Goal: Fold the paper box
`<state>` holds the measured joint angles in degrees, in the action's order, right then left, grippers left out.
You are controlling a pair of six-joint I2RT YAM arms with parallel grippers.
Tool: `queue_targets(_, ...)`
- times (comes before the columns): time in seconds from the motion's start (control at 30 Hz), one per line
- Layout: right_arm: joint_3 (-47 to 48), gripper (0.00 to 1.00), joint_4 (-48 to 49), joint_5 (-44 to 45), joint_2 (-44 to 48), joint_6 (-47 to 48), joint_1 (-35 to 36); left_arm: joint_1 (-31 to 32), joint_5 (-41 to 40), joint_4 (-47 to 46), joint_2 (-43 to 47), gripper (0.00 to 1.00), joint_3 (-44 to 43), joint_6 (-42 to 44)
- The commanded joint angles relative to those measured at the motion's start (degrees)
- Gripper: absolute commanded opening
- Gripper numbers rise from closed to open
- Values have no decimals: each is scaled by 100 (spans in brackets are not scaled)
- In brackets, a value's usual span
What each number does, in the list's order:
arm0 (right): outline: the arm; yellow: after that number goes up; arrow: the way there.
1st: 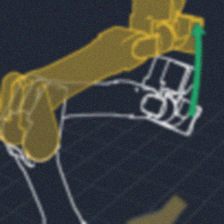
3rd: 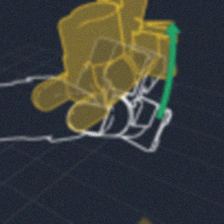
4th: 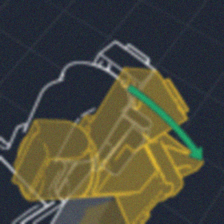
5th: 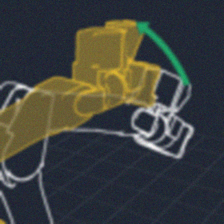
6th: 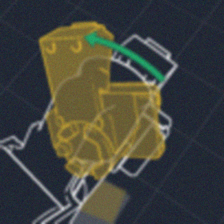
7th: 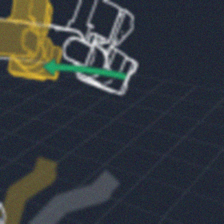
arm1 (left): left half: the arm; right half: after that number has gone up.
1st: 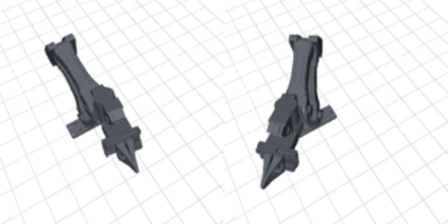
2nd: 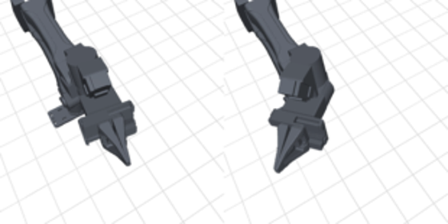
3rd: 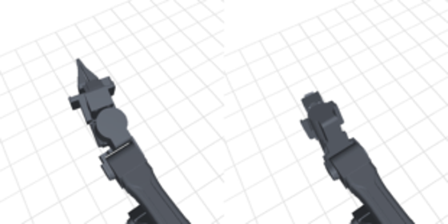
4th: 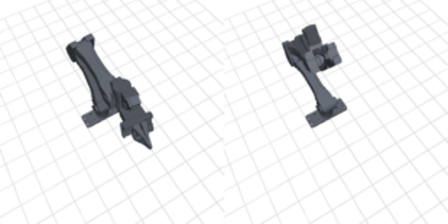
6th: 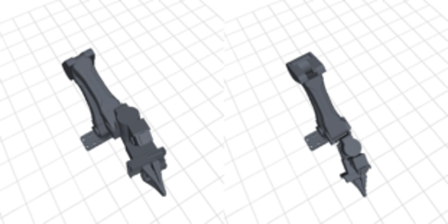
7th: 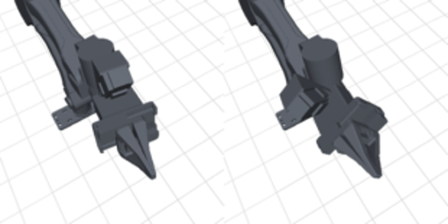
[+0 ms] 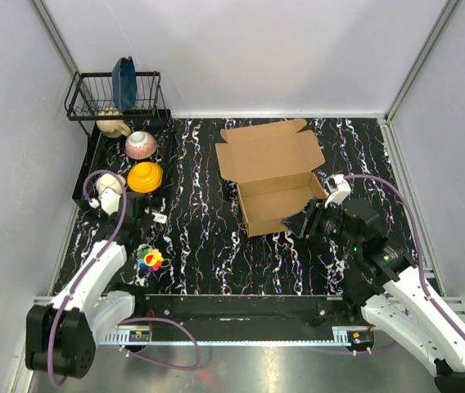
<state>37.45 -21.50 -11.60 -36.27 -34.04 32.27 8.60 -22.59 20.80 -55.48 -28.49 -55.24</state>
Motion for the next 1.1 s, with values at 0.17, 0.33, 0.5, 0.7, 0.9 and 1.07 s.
queue_targets(0.17, 201, 57, -250, -80, 182, 179, 42, 141, 352, 416, 1021, 0, -103, 154)
queue_targets(0.33, 34, 57, -250, 17, 147, 161, 42, 905, -121, 592, 1136, 0, -603, -30)
queue_targets(0.5, 130, 58, -241, 122, 182, 170, 34, 2153, -825, 698, 847, 0, -1438, -136)
queue_targets(0.7, 473, 58, -268, 604, -37, 407, 42, 2866, -1221, 329, -303, 0, -3029, 320)
queue_targets(0.9, 570, 57, 320, 1719, -696, 372, 42, 3297, -1292, -49, -1815, 0, -4585, 1006)
queue_targets(1.07, 816, 57, 550, 2249, -1004, 495, 42, 3560, -1046, -102, -2896, 0, -5684, 1603)
